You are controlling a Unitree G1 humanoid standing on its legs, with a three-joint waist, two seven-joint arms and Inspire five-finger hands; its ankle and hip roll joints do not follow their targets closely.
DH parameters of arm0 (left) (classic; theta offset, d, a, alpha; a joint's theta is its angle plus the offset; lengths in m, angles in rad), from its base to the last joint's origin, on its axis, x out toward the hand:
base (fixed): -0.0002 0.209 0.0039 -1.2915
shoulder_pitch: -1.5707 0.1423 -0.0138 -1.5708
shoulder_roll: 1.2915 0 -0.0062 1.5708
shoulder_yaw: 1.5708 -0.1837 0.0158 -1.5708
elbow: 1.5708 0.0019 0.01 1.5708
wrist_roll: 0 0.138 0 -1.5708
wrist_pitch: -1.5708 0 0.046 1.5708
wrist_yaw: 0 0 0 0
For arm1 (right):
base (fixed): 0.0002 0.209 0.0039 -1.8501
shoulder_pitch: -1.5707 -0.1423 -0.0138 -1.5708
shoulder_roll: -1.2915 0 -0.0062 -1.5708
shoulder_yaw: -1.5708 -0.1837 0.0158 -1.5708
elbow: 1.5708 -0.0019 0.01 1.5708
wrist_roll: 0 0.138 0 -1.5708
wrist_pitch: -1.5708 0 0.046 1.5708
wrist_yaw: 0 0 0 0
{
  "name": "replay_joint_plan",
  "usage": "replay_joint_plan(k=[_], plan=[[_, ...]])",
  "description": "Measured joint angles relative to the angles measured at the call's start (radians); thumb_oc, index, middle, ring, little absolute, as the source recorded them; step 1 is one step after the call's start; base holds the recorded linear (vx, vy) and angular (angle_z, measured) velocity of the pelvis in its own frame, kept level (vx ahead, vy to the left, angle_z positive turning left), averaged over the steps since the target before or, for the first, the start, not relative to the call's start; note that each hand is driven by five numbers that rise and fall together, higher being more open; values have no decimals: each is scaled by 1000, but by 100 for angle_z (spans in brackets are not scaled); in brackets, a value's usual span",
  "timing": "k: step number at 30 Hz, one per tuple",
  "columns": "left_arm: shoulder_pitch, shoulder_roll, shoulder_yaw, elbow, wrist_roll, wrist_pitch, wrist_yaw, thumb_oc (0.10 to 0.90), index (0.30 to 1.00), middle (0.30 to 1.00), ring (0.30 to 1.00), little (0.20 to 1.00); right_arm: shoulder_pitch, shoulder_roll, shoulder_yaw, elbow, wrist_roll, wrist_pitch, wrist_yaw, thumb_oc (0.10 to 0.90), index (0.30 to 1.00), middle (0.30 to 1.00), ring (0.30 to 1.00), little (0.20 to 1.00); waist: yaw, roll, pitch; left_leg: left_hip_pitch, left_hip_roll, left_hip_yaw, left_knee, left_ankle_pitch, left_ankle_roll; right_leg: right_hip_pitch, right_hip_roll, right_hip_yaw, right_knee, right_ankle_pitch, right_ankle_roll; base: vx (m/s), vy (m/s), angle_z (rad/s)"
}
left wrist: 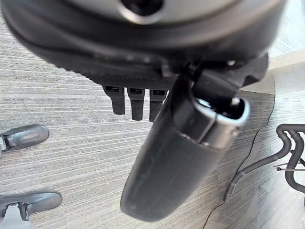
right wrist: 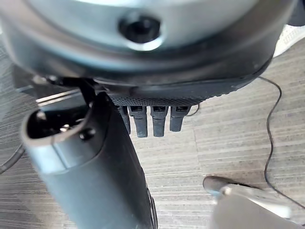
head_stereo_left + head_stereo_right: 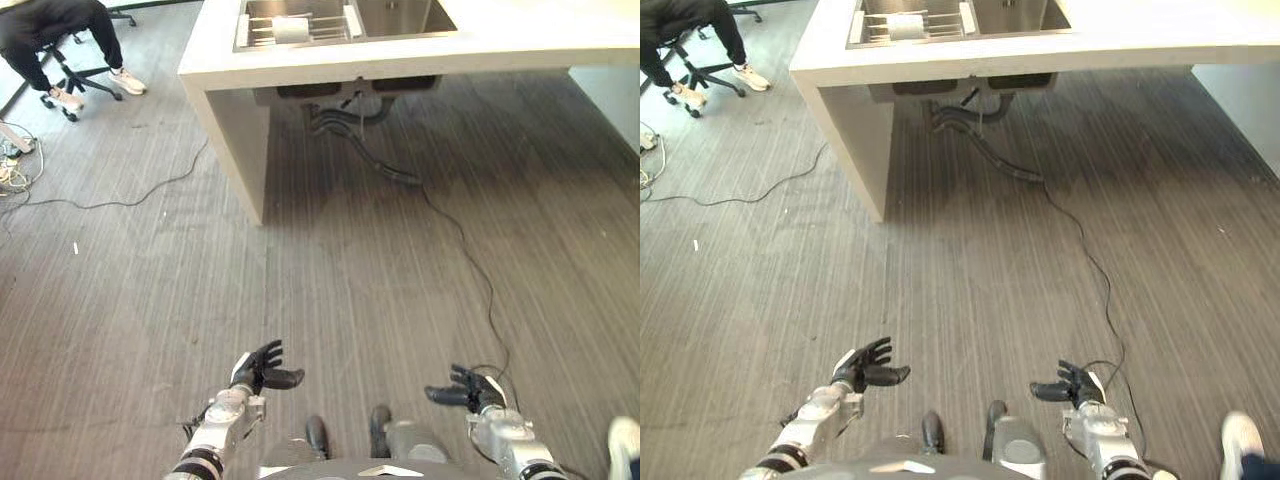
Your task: Place the dishes in the dishwasher.
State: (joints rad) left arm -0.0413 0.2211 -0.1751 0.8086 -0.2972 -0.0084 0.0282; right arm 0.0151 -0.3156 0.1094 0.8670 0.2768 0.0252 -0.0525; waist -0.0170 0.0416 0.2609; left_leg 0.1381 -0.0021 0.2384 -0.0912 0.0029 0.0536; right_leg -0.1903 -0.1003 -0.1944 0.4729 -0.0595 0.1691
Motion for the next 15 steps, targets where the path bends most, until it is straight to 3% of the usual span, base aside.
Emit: replay_joint_plan(k=[1, 2, 5, 6, 9, 10, 12, 13, 15], plan=[[-9, 5, 0, 0, -19, 0, 13, 800, 900, 900, 900, 900, -5, 5, -1, -1, 1, 0, 3, 800, 900, 900, 900, 900, 7, -18, 16, 10, -33, -1, 0, -43, 0, -102, -62, -7, 132, -14, 20, 355, -101, -5], [-9, 6, -1, 0, -26, 1, 16, 800, 900, 900, 900, 900, -1, 6, -1, -4, 1, 1, 5, 800, 900, 900, 900, 900, 0, -19, 21, 11, -43, -5, 0, -44, -1, -127, -83, -12, 105, -14, 21, 276, -96, -6], [-15, 15, 2, -1, -48, 3, 29, 800, 900, 900, 900, 900, 2, 8, -5, -17, 27, 0, 4, 800, 900, 900, 900, 900, -25, -20, 31, -5, -54, -37, 9, -62, 1, -160, -114, -10, -151, 7, 31, 344, -140, 33], [-16, 23, 2, 3, -50, 3, 32, 800, 900, 900, 900, 900, 4, 15, -4, -17, 40, 0, 2, 800, 900, 900, 900, 900, -44, -35, 27, 4, -60, -63, 9, -70, -9, -164, -133, 9, -314, 41, 69, 447, -153, 59], [-28, 27, 8, 2, -59, 1, 39, 800, 900, 900, 900, 900, 9, 30, -11, -15, 41, -3, -1, 800, 900, 900, 900, 900, -51, -50, 28, 16, -59, -111, 18, -82, -19, -156, -154, 49, -468, 83, 81, 377, -143, 50], [-18, 28, 9, 1, -66, -1, 40, 800, 900, 900, 900, 900, 10, 32, -11, -13, 41, -4, -1, 800, 900, 900, 900, 900, -51, -51, 26, 43, -52, -114, 7, -85, -24, -154, -160, 49, -461, 102, 78, 434, -213, 30], [11, 28, 8, -7, -67, 0, 41, 800, 900, 900, 900, 900, 23, 32, -12, 15, 40, -5, 10, 800, 900, 900, 900, 900, -51, -53, 2, 96, -11, -153, 9, -125, -78, -130, -153, 46, -380, 154, 60, 430, -249, 49], [31, 27, 6, -41, -78, 0, 45, 800, 900, 900, 900, 900, 17, 26, -28, 18, 41, -5, 18, 800, 900, 900, 900, 900, -63, -21, -11, 118, 48, -193, 6, -150, -103, -148, -112, 33, -281, 184, 29, 283, -184, 51], [31, 27, 6, -41, -78, 0, 45, 800, 900, 900, 900, 900, 17, 26, -28, 18, 41, -5, 18, 800, 900, 900, 900, 900, -63, -21, -11, 118, 48, -193, 6, -150, -103, -148, -112, 33, -281, 184, 29, 146, -104, 30]])
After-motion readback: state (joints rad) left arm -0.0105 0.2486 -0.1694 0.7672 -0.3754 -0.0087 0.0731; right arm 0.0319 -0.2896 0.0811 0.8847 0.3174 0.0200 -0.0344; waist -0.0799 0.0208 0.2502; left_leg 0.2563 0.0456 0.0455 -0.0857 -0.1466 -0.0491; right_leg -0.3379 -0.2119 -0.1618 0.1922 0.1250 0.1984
